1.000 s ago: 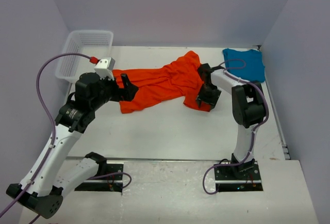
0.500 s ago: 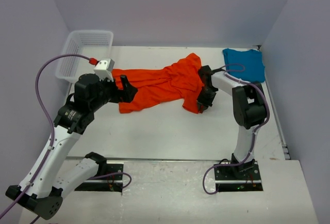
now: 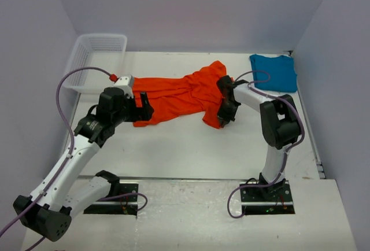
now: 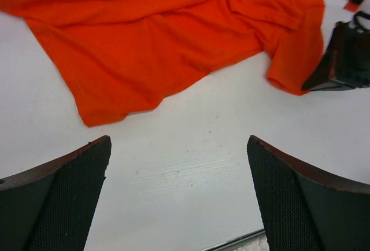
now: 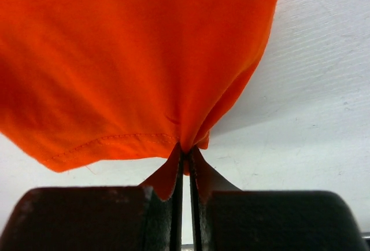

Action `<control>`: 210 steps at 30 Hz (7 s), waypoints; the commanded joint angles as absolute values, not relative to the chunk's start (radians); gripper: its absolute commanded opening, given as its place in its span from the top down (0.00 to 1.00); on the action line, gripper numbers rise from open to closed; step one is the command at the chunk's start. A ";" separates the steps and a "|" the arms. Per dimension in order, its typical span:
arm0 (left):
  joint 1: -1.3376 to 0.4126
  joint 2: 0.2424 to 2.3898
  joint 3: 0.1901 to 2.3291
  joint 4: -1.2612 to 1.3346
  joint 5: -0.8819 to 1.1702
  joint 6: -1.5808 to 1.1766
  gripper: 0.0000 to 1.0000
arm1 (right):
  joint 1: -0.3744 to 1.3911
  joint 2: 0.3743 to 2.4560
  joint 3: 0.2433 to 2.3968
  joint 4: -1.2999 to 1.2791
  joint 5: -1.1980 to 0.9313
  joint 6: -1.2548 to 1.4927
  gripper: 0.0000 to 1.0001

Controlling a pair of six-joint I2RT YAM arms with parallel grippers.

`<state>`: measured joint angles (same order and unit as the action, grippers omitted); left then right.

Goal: Fold and stack the t-shirts
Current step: Flatten out the tshirt

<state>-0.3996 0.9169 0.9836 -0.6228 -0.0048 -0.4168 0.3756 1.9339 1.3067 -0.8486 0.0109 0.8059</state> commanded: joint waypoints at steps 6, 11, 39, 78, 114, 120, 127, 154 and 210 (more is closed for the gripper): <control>-0.397 0.925 0.762 -0.617 -0.187 -0.587 0.00 | 0.391 1.816 1.298 -0.798 0.020 0.747 1.00; -0.403 0.954 0.689 -0.571 -0.307 -0.667 0.02 | 0.391 1.778 1.261 -0.762 -0.024 0.726 1.00; -0.232 1.446 0.839 -0.313 -0.252 -0.581 0.25 | 0.393 1.687 1.174 -0.710 -0.091 0.660 1.00; -0.190 1.482 0.756 -0.229 -0.117 -0.581 0.56 | 0.391 1.698 1.181 -0.724 -0.092 0.670 1.00; -0.190 1.381 0.693 -0.273 -0.144 -0.568 0.45 | 0.391 1.701 1.203 -0.739 -0.086 0.680 1.00; -0.190 1.419 0.701 -0.241 -0.133 -0.572 0.46 | 0.390 1.694 1.200 -0.741 -0.083 0.675 1.00; -0.189 1.445 0.716 -0.230 -0.146 -0.572 0.52 | 0.388 1.703 1.198 -0.738 -0.092 0.670 1.00; -0.184 1.143 0.787 -0.443 -0.207 -0.532 1.00 | 0.212 1.537 1.333 -0.857 0.213 0.614 1.00; -0.284 0.807 1.773 -0.500 0.311 -0.204 1.00 | 0.258 0.911 2.193 -0.848 -0.097 0.192 1.00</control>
